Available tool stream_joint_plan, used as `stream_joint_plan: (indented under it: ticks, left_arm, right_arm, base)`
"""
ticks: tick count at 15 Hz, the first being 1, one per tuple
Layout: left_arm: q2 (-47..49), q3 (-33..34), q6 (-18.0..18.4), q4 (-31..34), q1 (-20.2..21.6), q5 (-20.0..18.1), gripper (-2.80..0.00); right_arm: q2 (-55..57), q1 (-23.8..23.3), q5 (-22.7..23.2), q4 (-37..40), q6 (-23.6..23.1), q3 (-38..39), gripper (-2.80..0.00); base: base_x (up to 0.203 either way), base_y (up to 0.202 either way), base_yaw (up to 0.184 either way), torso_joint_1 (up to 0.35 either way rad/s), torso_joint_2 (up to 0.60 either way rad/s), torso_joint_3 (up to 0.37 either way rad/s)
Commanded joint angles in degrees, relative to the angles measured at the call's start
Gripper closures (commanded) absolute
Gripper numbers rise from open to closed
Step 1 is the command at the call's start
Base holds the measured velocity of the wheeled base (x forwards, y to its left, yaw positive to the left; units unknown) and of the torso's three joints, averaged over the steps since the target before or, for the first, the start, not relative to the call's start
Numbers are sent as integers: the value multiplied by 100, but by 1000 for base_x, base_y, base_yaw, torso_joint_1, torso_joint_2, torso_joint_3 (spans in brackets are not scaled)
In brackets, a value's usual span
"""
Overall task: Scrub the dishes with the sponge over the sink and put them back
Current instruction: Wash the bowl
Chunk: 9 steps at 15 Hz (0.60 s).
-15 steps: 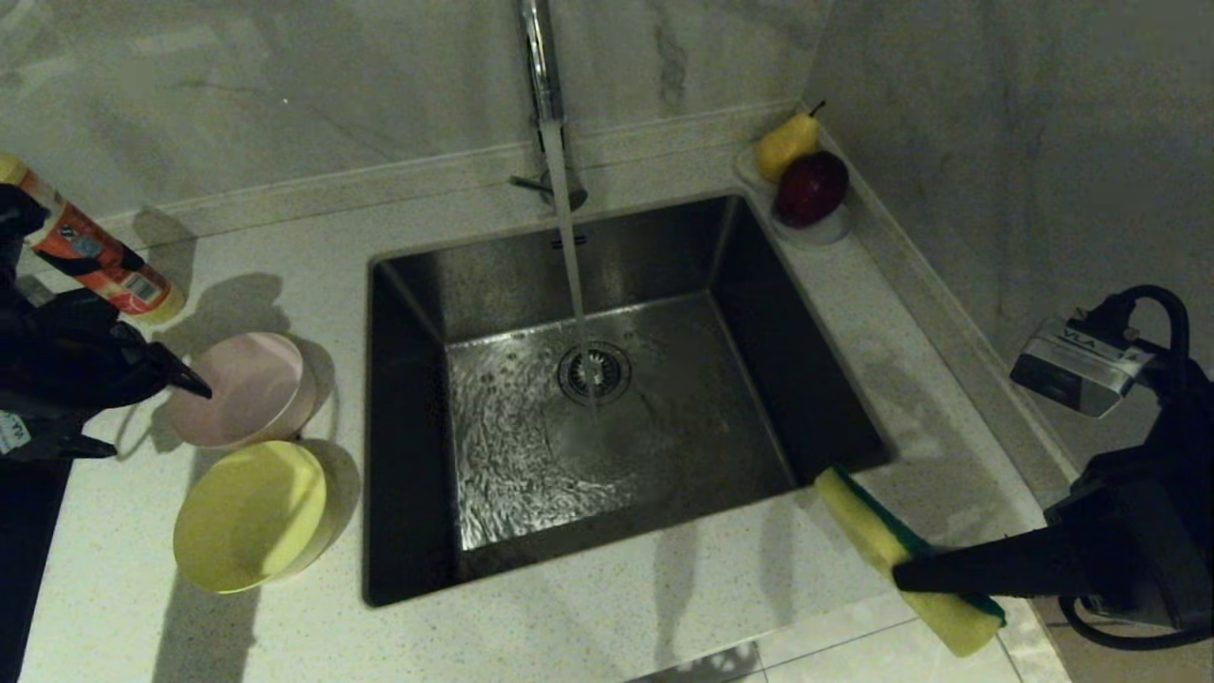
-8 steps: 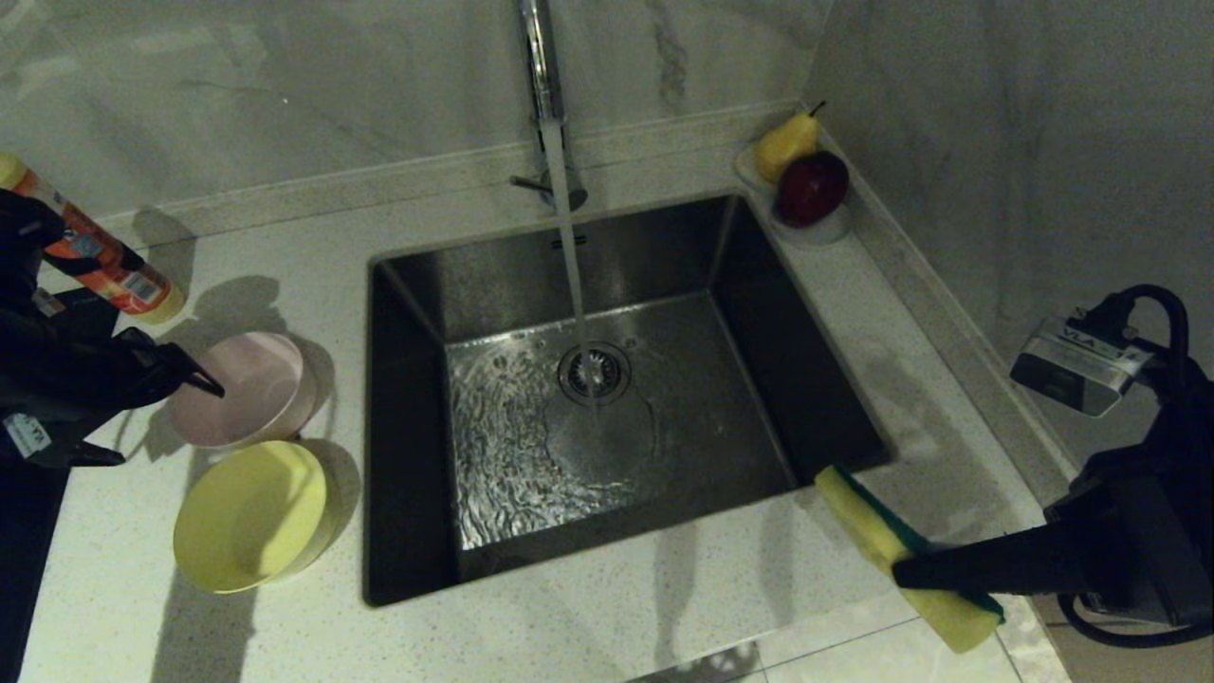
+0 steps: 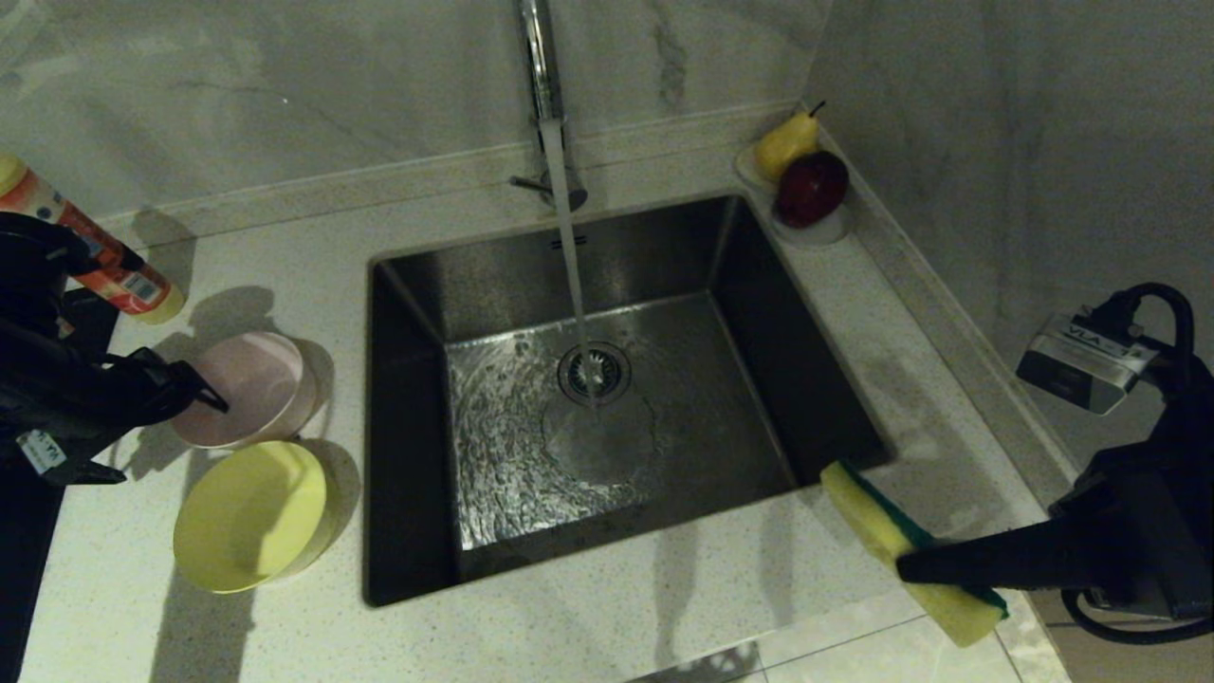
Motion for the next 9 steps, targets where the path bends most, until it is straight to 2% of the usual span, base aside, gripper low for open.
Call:
stream_joint_plan:
  ticks: [1,9]
  left_arm:
    - [25,-4,-43,21,3,2,0]
    - [55,1,-43,13,17,11,0]
  right_arm:
    - [-29,4,34,12,16,-6,0]
    - [-29,4,34,19,25,-3,0]
  base:
    - [0,0,0,0,0,0]
    - [0,0,0,0,0,0]
